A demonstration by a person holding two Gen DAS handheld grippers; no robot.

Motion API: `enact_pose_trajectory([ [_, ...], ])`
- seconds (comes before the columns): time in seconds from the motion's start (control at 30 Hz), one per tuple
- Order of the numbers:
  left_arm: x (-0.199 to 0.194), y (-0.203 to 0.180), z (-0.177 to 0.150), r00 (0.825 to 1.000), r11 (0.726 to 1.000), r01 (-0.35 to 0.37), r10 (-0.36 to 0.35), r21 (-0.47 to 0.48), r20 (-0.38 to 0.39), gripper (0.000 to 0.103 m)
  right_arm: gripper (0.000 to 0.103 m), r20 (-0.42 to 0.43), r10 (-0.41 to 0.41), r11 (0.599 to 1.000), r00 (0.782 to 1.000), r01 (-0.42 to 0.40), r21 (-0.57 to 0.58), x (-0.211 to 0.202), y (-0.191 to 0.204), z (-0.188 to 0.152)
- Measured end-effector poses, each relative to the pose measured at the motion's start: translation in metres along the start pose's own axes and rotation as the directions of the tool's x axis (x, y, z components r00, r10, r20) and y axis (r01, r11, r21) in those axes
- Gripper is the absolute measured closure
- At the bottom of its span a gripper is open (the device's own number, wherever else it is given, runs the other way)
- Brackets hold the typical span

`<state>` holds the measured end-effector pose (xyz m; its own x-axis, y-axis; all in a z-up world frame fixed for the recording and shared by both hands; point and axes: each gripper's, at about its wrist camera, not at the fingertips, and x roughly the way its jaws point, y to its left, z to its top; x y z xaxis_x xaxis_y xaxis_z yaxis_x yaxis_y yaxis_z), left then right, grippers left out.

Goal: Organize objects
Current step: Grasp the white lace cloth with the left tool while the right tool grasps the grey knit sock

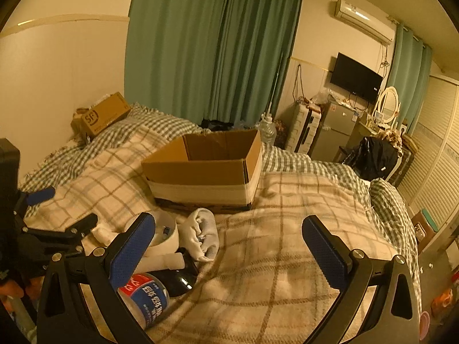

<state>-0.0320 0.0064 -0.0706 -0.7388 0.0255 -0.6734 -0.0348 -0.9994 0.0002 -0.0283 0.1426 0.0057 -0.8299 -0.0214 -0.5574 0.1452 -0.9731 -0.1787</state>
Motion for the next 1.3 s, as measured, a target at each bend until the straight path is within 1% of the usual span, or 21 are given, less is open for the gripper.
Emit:
enact_pose_trajectory([
  [0.07, 0.011, -0.006, -0.006, 0.999, 1.000, 0.024, -0.024, 0.016, -0.036, 0.006, 0.000, -0.018, -0.005, 1.000, 1.000, 0.005, 0.000, 0.009, -0.002, -0.002],
  [0.17, 0.025, -0.015, -0.015, 0.993, 0.995, 0.083, -0.079, 0.047, -0.092, 0.016, 0.000, -0.049, 0.002, 1.000, 0.999, -0.001, 0.010, 0.021, -0.005, -0.006],
  [0.2, 0.031, -0.016, -0.016, 0.988, 0.992, 0.115, -0.109, 0.043, -0.112, 0.022, 0.000, -0.057, 0.006, 1.000, 0.998, -0.005, 0.012, 0.024, -0.005, -0.007],
  [0.23, 0.034, -0.017, -0.017, 0.982, 0.990, 0.140, -0.134, 0.034, -0.129, 0.032, 0.000, -0.065, 0.008, 1.000, 0.998, -0.007, 0.012, 0.026, -0.006, -0.008],
  [0.27, 0.037, -0.017, -0.018, 0.977, 0.986, 0.163, -0.157, 0.027, -0.145, 0.037, 0.000, -0.070, 0.008, 1.000, 0.998, -0.007, 0.010, 0.029, -0.005, -0.009],
  [0.3, 0.040, -0.018, -0.018, 0.973, 0.983, 0.180, -0.174, 0.028, -0.152, 0.048, 0.000, -0.076, 0.008, 1.000, 0.997, -0.008, 0.007, 0.031, -0.005, -0.009],
  [0.33, 0.042, -0.020, -0.019, 0.970, 0.980, 0.197, -0.189, 0.035, -0.156, 0.067, 0.000, -0.084, 0.010, 1.000, 0.996, -0.010, 0.004, 0.033, -0.004, -0.009],
  [0.37, 0.042, -0.022, -0.019, 0.964, 0.975, 0.218, -0.208, 0.044, -0.163, 0.077, 0.000, -0.091, 0.014, 1.000, 0.996, -0.013, 0.003, 0.035, -0.003, -0.009],
  [0.43, 0.039, -0.025, -0.019, 0.967, 0.977, 0.207, -0.196, 0.058, -0.160, 0.085, 0.001, -0.107, 0.027, 1.000, 0.994, -0.027, 0.000, 0.038, -0.002, -0.007],
  [0.5, 0.029, -0.023, -0.014, 0.975, 0.980, 0.190, -0.182, 0.055, -0.126, 0.086, 0.003, -0.112, 0.046, 0.999, 0.993, -0.046, 0.001, 0.038, -0.002, 0.000],
  [0.63, 0.008, -0.009, 0.005, 0.984, 0.985, 0.173, -0.171, 0.027, -0.053, 0.086, 0.003, -0.112, 0.033, 0.999, 0.993, -0.036, -0.022, 0.044, 0.001, 0.017],
  [0.77, 0.004, 0.005, 0.022, 0.996, 0.995, 0.093, -0.092, 0.031, -0.005, 0.086, 0.005, -0.188, 0.041, 0.998, 0.981, -0.048, -0.034, 0.079, 0.013, 0.024],
  [0.83, 0.006, 0.015, 0.029, 0.997, 0.997, 0.080, -0.080, 0.012, 0.001, 0.086, 0.010, -0.243, 0.035, 0.998, 0.969, -0.046, -0.040, 0.104, 0.020, 0.021],
  [0.9, 0.007, 0.019, 0.031, 0.998, 0.998, 0.066, -0.066, 0.005, 0.004, 0.086, 0.021, -0.295, 0.046, 0.998, 0.954, -0.056, -0.027, 0.124, 0.022, 0.013],
  [0.93, 0.008, 0.021, 0.032, 0.998, 0.998, 0.062, -0.062, 0.003, 0.004, 0.086, 0.022, -0.326, 0.061, 0.998, 0.943, -0.069, -0.014, 0.133, 0.022, 0.008],
  [1.0, 0.009, 0.024, 0.031, 0.998, 0.998, 0.061, -0.061, -0.009, -0.002, 0.086, 0.026, -0.354, 0.067, 0.997, 0.933, -0.073, -0.004, 0.144, 0.022, 0.001],
  [1.07, 0.009, 0.022, 0.029, 0.998, 0.998, 0.066, -0.066, -0.020, -0.008, 0.086, 0.026, -0.383, 0.075, 0.997, 0.920, -0.083, -0.003, 0.153, 0.023, -0.005],
  [1.13, 0.011, 0.021, 0.027, 0.998, 0.997, 0.068, -0.069, -0.024, -0.011, 0.086, 0.029, -0.422, 0.104, 0.993, 0.900, -0.114, 0.002, 0.163, 0.025, -0.012],
  [1.23, 0.009, 0.018, 0.026, 0.997, 0.997, 0.078, -0.078, -0.027, -0.011, 0.086, 0.042, -0.443, 0.110, 0.993, 0.890, -0.119, 0.008, 0.168, 0.024, -0.018],
  [1.27, 0.008, 0.017, 0.026, 0.997, 0.996, 0.081, -0.082, -0.030, -0.010, 0.086, 0.055, -0.443, 0.130, 0.991, 0.887, -0.135, 0.020, 0.168, 0.023, -0.019],
  [1.3, 0.008, 0.017, 0.027, 0.996, 0.996, 0.084, -0.084, -0.034, -0.012, 0.086, 0.059, -0.438, 0.142, 0.989, 0.888, -0.146, 0.024, 0.166, 0.023, -0.019],
])
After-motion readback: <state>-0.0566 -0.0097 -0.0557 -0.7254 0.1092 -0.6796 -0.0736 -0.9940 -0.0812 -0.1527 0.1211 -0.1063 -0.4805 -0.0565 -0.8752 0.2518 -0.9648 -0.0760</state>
